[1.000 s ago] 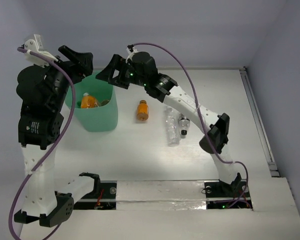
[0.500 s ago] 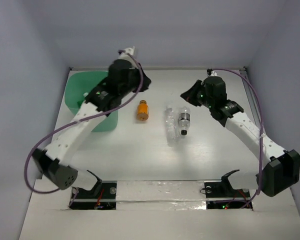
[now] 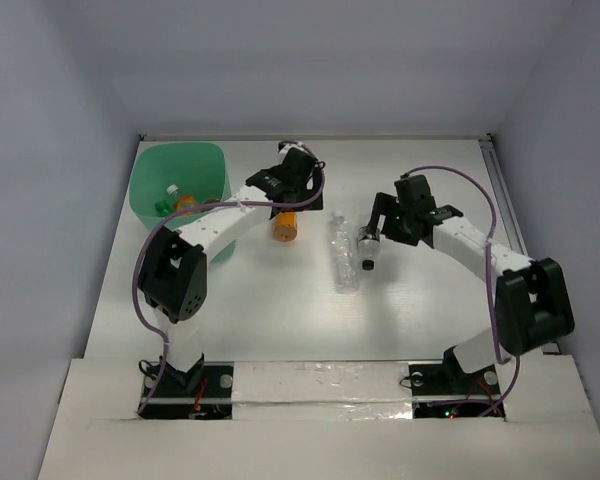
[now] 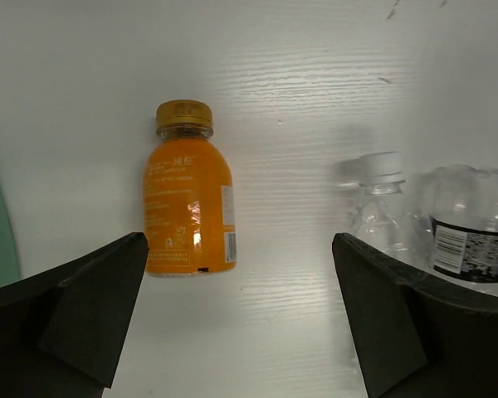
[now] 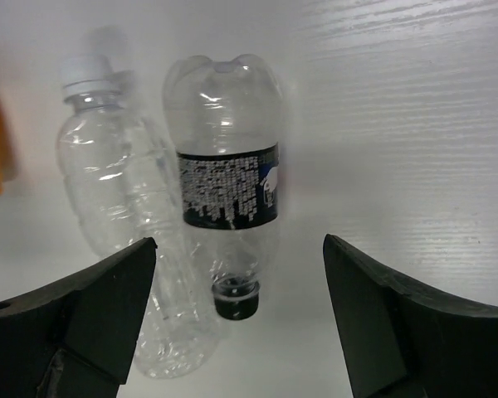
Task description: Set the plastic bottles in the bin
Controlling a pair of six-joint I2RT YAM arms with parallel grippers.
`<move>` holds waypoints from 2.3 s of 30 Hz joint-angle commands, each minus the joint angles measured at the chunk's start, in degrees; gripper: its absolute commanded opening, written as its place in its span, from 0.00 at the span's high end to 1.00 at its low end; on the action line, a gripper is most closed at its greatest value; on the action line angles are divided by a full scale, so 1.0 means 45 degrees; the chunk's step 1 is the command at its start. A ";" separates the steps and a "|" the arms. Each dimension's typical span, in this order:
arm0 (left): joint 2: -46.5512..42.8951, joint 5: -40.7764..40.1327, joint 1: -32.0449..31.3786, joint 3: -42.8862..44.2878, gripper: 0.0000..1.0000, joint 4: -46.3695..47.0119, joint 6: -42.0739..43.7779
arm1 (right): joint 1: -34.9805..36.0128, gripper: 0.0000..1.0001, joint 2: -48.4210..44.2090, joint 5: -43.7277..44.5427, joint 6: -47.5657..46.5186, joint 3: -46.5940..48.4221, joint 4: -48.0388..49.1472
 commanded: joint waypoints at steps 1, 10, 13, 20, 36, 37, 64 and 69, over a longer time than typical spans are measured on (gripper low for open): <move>0.0177 -0.1001 0.0037 0.0155 0.07 0.0007 0.0235 | -0.0062 0.14 0.1153 -0.0029 -0.0824 0.1082 -0.0208; 0.1486 -0.0945 0.0954 -0.0684 0.06 0.0612 0.0098 | -0.0179 0.20 0.3361 -0.0284 -0.0943 0.2257 -0.0385; 0.2013 -0.0476 0.0955 -0.0860 0.08 0.0788 0.0098 | -0.0179 0.25 0.3654 -0.0284 -0.0826 0.2316 -0.0307; 0.2289 0.0404 0.0955 -0.1758 0.29 0.1589 0.0059 | -0.0179 0.50 0.3268 0.0301 -0.0533 0.2043 -0.0092; -0.4506 0.1095 0.1072 0.2313 0.64 -0.0142 0.0019 | 0.0773 0.56 -0.3668 -0.2060 0.0911 0.2546 0.0805; -0.4722 0.0779 0.1072 0.2767 0.64 -0.0419 0.0271 | 0.1068 0.56 -0.3630 -0.2080 0.1203 0.2879 0.0903; -0.9039 0.1149 0.7264 0.2282 0.01 -0.0948 0.1386 | 0.6676 0.10 0.9552 -0.1805 0.6500 1.9559 0.1903; -0.9469 0.1652 0.7264 0.2187 0.11 -0.0911 0.1213 | 0.6676 0.02 0.8815 -0.1592 0.5777 1.8458 0.1645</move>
